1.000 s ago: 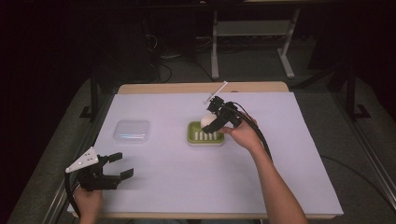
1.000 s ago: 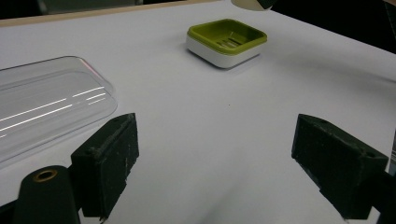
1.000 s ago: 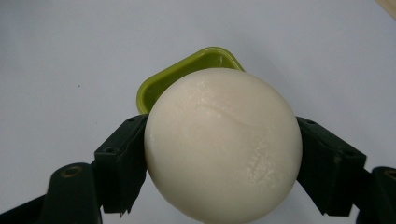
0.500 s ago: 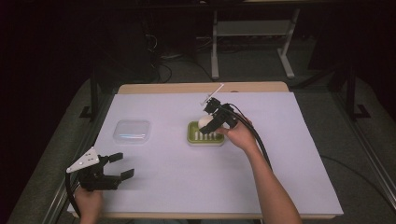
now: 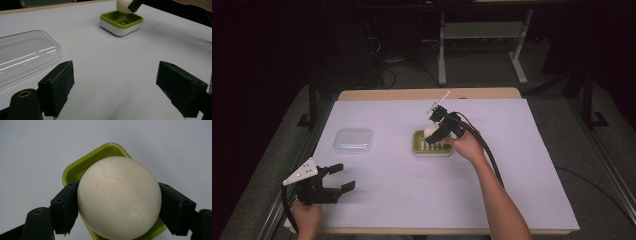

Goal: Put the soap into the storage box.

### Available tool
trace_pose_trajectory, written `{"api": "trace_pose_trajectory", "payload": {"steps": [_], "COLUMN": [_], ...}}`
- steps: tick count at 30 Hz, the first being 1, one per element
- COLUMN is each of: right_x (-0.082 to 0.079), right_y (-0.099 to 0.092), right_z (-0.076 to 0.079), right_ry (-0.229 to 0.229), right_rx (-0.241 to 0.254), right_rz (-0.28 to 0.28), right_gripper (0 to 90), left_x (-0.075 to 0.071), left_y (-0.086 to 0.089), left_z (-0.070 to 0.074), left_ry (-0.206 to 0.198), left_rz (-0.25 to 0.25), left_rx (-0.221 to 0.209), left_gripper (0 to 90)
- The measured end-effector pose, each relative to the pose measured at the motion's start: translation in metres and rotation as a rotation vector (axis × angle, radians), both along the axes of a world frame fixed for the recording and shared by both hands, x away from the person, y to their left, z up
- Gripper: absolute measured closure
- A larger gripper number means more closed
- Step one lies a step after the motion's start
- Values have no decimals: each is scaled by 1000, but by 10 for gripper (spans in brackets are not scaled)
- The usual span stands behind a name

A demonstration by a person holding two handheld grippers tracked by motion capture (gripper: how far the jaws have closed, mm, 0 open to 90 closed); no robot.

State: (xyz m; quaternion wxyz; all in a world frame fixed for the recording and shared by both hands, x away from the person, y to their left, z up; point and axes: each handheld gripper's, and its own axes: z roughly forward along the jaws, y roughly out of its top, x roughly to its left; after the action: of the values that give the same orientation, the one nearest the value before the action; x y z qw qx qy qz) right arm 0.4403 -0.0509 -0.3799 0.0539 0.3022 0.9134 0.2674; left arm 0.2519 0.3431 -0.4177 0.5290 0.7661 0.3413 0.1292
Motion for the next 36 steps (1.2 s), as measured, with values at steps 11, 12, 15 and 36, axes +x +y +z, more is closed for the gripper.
{"api": "trace_pose_trajectory", "payload": {"steps": [11, 12, 15, 36], "right_x": [4, 4, 4, 3], "right_y": [0, 0, 2, 4], "right_z": [-7, -7, -9, -24], "right_ry": [14, 14, 18, 38], "right_rx": [-4, -4, -7, -22], "right_rz": [-22, -22, -23, -38], "right_gripper": [234, 234, 234, 233], "left_x": [0, 0, 0, -1], "left_y": [1, 1, 0, -1], "left_z": [0, 0, 0, 1], "left_ry": [1, 2, 0, 3], "left_rz": [0, 0, 0, 0], "left_rx": [-1, -3, -3, -9], "left_gripper": [145, 145, 145, 145]}}
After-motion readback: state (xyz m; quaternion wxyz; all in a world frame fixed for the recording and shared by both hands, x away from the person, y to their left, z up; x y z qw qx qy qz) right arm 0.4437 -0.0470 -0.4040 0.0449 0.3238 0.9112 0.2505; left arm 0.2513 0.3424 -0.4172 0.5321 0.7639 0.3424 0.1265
